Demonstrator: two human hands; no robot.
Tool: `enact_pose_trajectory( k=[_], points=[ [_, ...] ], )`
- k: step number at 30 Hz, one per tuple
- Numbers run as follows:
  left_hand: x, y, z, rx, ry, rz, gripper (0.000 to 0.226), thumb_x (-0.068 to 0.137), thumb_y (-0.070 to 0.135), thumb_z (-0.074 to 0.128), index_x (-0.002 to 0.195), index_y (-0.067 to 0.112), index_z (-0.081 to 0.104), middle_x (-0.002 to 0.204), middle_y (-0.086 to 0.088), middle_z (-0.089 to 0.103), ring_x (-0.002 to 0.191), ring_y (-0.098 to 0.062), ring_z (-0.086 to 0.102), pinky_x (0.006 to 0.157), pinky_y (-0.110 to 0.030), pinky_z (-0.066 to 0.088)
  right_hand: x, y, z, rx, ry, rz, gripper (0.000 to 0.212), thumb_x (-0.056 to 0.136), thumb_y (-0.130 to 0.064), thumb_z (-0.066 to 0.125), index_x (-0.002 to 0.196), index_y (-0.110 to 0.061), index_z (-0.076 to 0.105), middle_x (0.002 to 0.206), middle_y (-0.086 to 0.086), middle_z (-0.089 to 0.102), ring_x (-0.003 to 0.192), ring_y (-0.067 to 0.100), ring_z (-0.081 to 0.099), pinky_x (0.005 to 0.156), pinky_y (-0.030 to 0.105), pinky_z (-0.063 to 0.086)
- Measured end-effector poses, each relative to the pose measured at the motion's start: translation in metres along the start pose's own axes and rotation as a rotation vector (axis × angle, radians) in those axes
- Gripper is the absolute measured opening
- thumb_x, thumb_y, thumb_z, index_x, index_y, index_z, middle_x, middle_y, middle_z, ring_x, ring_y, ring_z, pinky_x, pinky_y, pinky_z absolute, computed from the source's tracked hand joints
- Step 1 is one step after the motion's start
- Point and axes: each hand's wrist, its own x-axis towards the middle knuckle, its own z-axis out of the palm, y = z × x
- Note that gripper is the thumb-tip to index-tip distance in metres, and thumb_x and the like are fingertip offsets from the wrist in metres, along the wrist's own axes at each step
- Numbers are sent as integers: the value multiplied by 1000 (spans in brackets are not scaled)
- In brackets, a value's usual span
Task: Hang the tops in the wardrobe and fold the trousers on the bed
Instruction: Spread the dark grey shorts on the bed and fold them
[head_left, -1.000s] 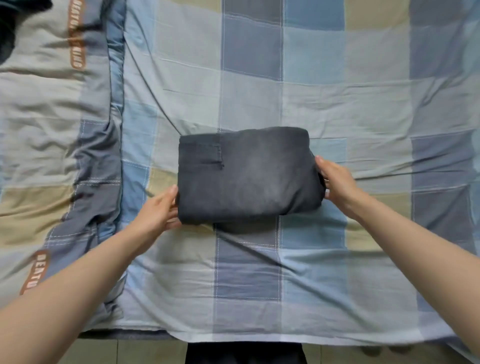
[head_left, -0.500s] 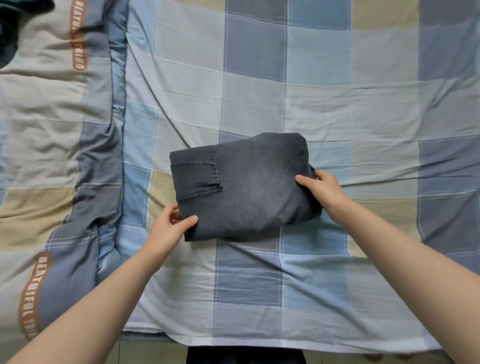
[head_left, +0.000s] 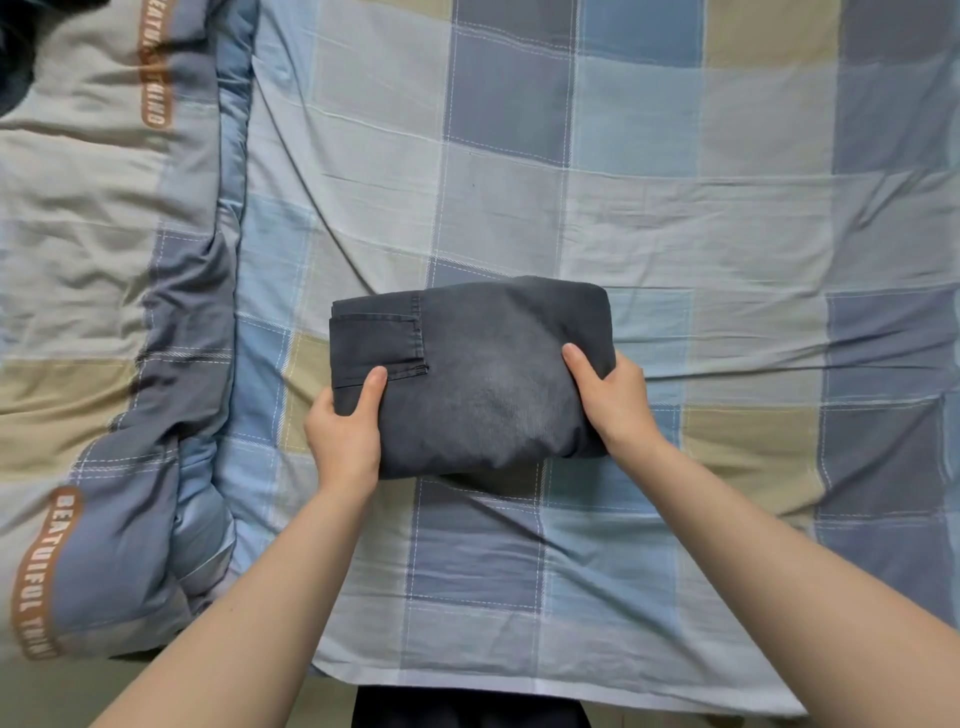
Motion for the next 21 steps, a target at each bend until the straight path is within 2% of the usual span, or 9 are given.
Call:
enact_pose_trajectory(
  k=[2,4,7,11,15,19,21],
  points=[
    [-13,6,-4,2,39,44,17,87,33,71,90,16,69,86,12,68,77,1,62,70,-13,50,-13,-1,-7,22,33,-49,11,91,-31,62,92,-20,64,87,-12,67,86,7,63,74,21,49],
    [-29,15,-9,-7,48,53,18,88,35,69,80,18,67,80,10,67,72,0,60,65,-14,49,-30,-4,-18,56,52,-63,13,91,-29,62,94,-17,64,87,-12,67,83,1,62,69,13,47],
    [-62,35,-22,-39,44,55,25,89,36,68,80,13,67,77,6,66,68,-1,58,62,-13,49,-63,-16,-44,94,74,-65,13,92,-26,62,95,-14,65,85,-13,66,73,-11,61,62,5,44],
    [-110,76,-42,-58,-9,79,19,91,35,66,76,23,65,80,9,67,70,0,60,61,-10,49,-115,-42,-83,155,115,-61,10,92,-25,62,95,-16,65,87,-13,67,71,-14,61,62,5,45],
    [-150,109,-59,-88,-80,102,11,92,34,64,82,29,65,85,13,69,73,7,64,63,-10,49,-165,-69,-117,198,150,-53,7,94,-28,58,91,-25,63,90,-15,66,75,-14,61,63,6,47],
    [-182,140,-79,-79,-176,168,17,93,36,62,80,24,64,83,12,68,73,6,62,66,-10,49,-223,-91,-145,248,246,-40,19,96,-34,54,103,-19,64,96,-14,67,86,-9,62,69,9,50],
    [-195,153,-88,-81,-241,191,17,93,35,62,79,26,64,82,12,68,72,7,62,63,-10,49,-251,-97,-152,240,307,-23,31,96,-40,51,107,-15,65,99,-10,68,91,-3,62,75,16,50]
  ],
)
